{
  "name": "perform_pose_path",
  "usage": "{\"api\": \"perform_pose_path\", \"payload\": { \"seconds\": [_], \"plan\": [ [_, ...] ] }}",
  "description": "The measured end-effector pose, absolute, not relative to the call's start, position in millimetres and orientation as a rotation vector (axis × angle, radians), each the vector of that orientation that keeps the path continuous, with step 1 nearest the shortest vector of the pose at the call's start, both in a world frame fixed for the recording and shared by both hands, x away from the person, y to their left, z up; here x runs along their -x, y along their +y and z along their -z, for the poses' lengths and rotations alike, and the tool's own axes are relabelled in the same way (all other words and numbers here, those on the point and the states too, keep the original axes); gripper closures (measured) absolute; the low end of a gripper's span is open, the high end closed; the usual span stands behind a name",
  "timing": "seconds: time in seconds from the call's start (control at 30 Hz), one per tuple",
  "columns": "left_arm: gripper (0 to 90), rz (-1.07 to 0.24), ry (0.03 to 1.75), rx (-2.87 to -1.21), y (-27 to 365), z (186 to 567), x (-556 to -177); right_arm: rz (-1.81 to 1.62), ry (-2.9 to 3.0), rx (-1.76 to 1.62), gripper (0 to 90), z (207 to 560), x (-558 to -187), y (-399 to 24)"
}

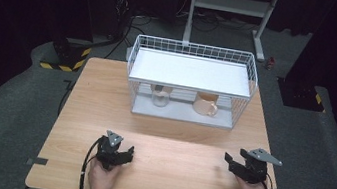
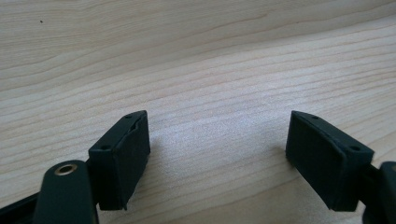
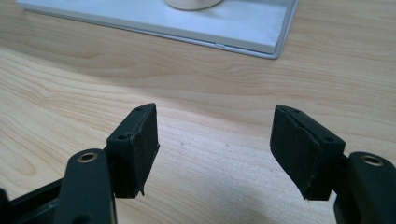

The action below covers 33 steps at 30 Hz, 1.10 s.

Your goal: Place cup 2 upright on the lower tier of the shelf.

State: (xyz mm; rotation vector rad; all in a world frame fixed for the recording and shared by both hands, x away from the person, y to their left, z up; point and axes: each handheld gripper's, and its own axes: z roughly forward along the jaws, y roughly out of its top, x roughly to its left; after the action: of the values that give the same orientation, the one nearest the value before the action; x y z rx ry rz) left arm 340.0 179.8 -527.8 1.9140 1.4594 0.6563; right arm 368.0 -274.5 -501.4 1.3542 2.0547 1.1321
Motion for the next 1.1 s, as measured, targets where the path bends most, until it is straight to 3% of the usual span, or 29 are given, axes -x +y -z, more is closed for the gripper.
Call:
{"api": "perform_pose_path", "payload": {
  "seconds": [1.1],
  "plan": [
    [22.1,-0.657,1.459,-1.915,180,528,-340,-0.918,2.181,-1.335,27.3,523,-374,-266]
  ]
}}
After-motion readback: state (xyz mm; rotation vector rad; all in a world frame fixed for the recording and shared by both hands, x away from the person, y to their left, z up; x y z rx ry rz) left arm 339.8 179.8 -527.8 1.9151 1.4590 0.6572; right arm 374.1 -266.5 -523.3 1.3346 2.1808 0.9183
